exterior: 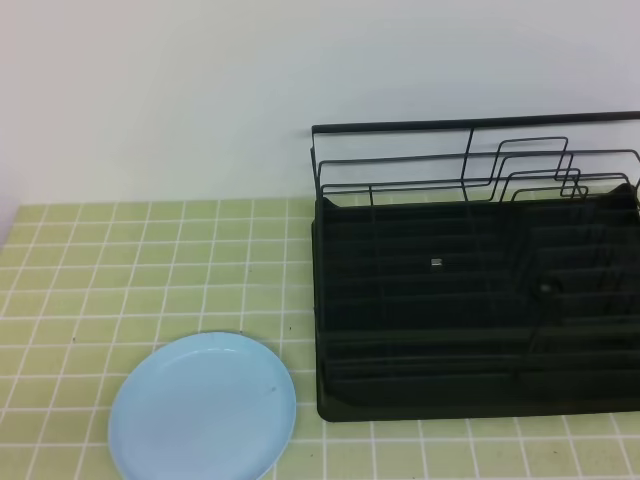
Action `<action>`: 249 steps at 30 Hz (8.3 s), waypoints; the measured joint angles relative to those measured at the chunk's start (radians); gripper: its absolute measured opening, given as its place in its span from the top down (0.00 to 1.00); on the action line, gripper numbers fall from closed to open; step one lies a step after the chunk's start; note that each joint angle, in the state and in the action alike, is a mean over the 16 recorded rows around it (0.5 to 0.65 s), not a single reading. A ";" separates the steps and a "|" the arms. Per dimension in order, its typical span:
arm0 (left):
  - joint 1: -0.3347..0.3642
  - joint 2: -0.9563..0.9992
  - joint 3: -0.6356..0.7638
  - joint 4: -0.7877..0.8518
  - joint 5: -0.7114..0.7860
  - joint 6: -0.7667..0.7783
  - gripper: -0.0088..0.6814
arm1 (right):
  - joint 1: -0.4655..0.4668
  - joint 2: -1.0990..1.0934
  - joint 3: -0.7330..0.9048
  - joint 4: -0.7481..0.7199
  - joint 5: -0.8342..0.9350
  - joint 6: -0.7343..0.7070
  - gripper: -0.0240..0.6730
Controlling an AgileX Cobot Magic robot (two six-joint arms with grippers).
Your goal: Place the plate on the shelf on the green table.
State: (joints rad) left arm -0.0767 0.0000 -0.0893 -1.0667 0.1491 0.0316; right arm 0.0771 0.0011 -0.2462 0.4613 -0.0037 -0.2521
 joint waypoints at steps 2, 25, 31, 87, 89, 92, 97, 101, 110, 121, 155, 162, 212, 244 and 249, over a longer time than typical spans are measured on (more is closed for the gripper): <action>0.000 0.000 -0.028 -0.003 0.001 0.041 0.99 | 0.000 0.009 -0.041 -0.010 0.047 -0.030 0.97; 0.000 0.515 -0.331 0.097 0.292 0.430 0.97 | 0.002 0.492 -0.370 0.041 0.680 -0.107 0.97; 0.000 0.801 -0.450 0.202 0.383 0.372 0.90 | 0.010 0.525 -0.392 0.107 0.765 -0.108 0.97; 0.181 1.801 -0.888 0.439 0.609 0.442 0.94 | 0.042 0.529 -0.392 0.223 0.913 -0.109 0.97; 0.181 1.786 -0.896 0.438 0.613 0.442 0.96 | 0.042 0.529 -0.392 0.223 0.912 -0.109 0.97; 0.181 1.752 -0.910 0.435 0.621 0.441 0.98 | 0.042 0.529 -0.392 0.223 0.913 -0.111 0.97; 0.181 1.663 -0.944 0.418 0.646 0.448 0.98 | 0.042 0.530 -0.392 0.224 0.920 -0.129 0.97; 0.181 1.569 -0.968 0.370 0.674 0.469 0.98 | 0.042 0.530 -0.392 0.226 0.921 -0.149 0.97; 0.173 1.346 -0.997 0.218 0.740 0.528 0.98 | 0.042 0.560 -0.392 0.328 0.874 -0.239 0.93; 0.029 1.204 -0.985 0.143 0.722 0.534 0.98 | 0.042 0.742 -0.393 0.708 0.797 -0.543 0.61; -0.178 1.192 -0.978 0.069 0.699 0.538 0.95 | 0.041 1.127 -0.456 1.146 0.954 -0.931 0.70; -0.179 1.192 -0.978 0.042 0.728 0.573 0.75 | 0.041 1.140 -0.490 1.076 0.935 -0.958 0.82; -0.180 1.192 -0.979 0.193 0.595 0.624 0.99 | 0.018 1.534 -1.101 -0.041 0.337 -1.488 0.91; -0.180 1.190 -0.979 0.194 0.593 0.637 0.99 | 0.011 1.588 -1.099 -0.031 0.275 -1.471 0.92; -0.180 1.190 -0.979 0.194 0.595 0.637 0.99 | 0.011 1.572 -1.099 -0.027 0.263 -1.470 0.92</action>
State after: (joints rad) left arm -0.2565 1.1900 -1.0679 -0.8728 0.7444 0.6685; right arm 0.0877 1.5733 -1.3450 0.4348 0.2588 -1.7224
